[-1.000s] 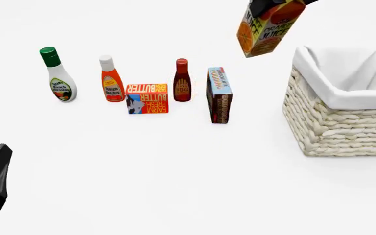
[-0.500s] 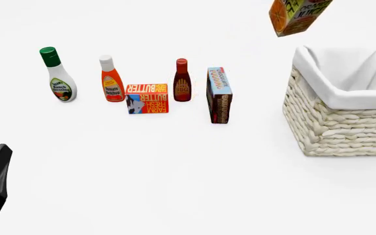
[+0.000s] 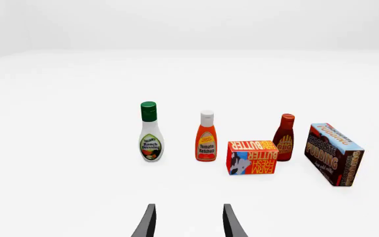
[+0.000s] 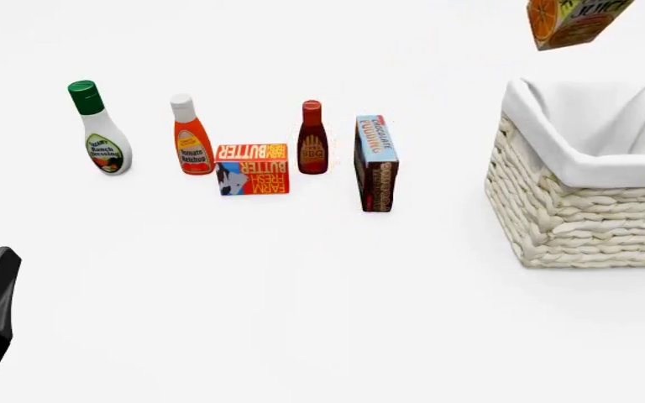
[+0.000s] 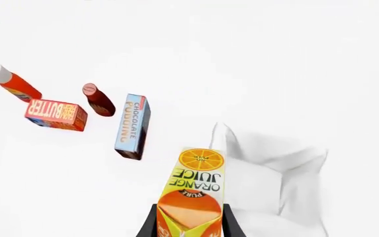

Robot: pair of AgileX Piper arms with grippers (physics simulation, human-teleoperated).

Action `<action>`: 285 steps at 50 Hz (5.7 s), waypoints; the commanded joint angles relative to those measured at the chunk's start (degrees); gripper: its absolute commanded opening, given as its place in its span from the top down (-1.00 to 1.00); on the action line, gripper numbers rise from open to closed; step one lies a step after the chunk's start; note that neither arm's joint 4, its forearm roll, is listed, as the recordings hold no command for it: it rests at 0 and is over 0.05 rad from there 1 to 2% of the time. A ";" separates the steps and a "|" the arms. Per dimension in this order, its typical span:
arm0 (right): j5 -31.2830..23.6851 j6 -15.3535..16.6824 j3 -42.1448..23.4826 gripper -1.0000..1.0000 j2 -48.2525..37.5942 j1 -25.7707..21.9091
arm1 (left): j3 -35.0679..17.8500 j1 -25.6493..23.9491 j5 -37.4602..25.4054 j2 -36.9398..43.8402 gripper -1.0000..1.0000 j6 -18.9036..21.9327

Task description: Pick the orange juice and place it in the basket.

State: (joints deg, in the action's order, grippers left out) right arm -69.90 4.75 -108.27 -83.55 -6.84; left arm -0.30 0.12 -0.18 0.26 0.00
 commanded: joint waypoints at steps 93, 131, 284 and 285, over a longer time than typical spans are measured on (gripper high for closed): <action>0.00 -2.74 11.10 1.00 3.52 15.83 | 0.00 0.01 0.00 -0.01 -1.00 -0.01; 0.00 -6.08 5.45 1.00 -3.73 15.90 | 0.00 -0.01 0.00 0.00 -1.00 0.00; 0.00 -9.17 1.69 1.00 -20.57 20.87 | 0.00 0.00 0.00 0.00 -1.00 0.00; 0.00 -9.25 1.65 1.00 -20.72 20.71 | 0.00 -0.01 0.00 0.00 -1.00 0.01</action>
State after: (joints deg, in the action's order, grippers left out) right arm -69.90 -3.32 -106.15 -103.64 13.93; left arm -0.30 0.12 -0.18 0.26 0.00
